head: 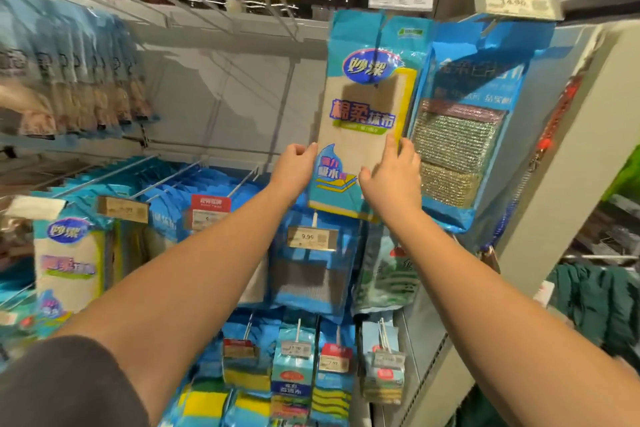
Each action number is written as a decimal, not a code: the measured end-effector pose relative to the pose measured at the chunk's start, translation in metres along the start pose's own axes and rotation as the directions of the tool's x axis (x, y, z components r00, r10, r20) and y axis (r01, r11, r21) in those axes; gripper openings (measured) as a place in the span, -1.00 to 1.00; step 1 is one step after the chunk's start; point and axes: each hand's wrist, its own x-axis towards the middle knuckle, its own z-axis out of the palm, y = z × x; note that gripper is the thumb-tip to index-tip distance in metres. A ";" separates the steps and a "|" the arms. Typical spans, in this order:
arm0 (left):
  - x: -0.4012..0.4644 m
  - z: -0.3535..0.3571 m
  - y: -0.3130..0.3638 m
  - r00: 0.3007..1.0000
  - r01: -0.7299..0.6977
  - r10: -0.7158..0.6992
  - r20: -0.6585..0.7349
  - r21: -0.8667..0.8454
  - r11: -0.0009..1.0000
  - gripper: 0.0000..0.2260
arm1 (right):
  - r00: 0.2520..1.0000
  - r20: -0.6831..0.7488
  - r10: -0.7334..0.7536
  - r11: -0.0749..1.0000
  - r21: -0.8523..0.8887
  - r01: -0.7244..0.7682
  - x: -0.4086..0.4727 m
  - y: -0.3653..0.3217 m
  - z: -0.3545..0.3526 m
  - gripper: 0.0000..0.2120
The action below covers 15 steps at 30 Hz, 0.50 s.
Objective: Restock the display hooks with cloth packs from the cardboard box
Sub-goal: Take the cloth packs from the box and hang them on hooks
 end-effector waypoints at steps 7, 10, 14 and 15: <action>-0.114 -0.166 -0.092 1.000 -0.025 0.024 0.015 0.089 0.996 -0.89 | 0.961 0.261 -0.092 0.994 0.076 0.074 -0.120 -0.073 0.041 -0.44; -0.181 -0.266 -0.147 0.997 0.067 -0.072 0.016 0.231 0.971 -0.90 | 0.855 0.490 -0.172 0.984 0.118 0.130 -0.197 -0.131 0.082 -0.46; -0.275 -0.398 -0.211 0.962 0.273 -0.259 -0.088 0.347 0.897 -0.80 | 0.647 0.704 -0.293 0.956 0.218 0.196 -0.306 -0.224 0.138 -0.49; -0.300 -0.428 -0.225 0.942 0.336 -0.316 -0.115 0.374 0.865 -0.82 | 0.588 0.742 -0.323 0.946 0.240 0.216 -0.333 -0.247 0.151 -0.51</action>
